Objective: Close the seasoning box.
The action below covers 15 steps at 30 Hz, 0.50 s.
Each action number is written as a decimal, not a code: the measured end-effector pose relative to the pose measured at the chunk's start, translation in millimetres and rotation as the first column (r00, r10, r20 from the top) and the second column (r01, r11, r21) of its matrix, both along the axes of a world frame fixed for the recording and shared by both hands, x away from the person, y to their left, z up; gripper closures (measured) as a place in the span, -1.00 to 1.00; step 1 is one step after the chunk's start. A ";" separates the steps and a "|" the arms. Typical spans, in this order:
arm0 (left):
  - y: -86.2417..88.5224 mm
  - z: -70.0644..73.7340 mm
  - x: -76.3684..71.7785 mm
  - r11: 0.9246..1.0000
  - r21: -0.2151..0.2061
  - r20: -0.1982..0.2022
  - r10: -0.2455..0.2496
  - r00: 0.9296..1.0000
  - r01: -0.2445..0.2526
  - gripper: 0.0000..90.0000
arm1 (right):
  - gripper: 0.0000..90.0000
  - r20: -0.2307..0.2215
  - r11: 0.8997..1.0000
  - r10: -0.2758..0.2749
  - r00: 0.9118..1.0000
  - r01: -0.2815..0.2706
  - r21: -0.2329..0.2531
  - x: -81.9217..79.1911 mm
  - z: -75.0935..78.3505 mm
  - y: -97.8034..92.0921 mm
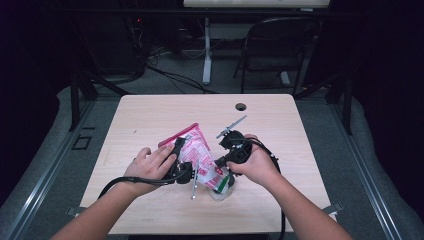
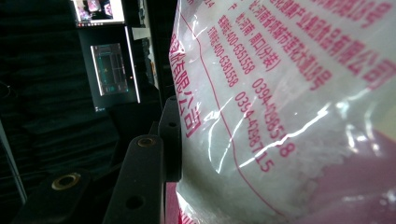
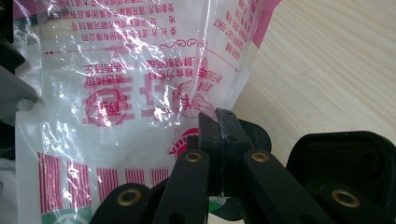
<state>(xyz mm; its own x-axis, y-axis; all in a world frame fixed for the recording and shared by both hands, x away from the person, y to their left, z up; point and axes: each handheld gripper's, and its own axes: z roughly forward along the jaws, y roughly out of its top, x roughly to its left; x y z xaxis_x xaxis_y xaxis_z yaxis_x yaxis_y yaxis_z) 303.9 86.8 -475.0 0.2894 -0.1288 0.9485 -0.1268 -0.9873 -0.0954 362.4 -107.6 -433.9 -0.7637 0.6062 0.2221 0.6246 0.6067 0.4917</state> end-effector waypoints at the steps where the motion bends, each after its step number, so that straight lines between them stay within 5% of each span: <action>1: -0.2 -0.3 -0.1 1.000 -0.001 -0.001 -0.001 1.000 0.001 0.47 | 1.00 -0.001 1.000 0.000 1.000 0.000 -0.001 0.0 -0.6 -0.4; 15: -1.4 0.7 -1.2 1.000 0.012 0.010 -0.008 1.000 0.008 0.49 | 1.00 -0.001 1.000 -0.008 1.000 0.008 0.006 -0.3 -1.9 0.1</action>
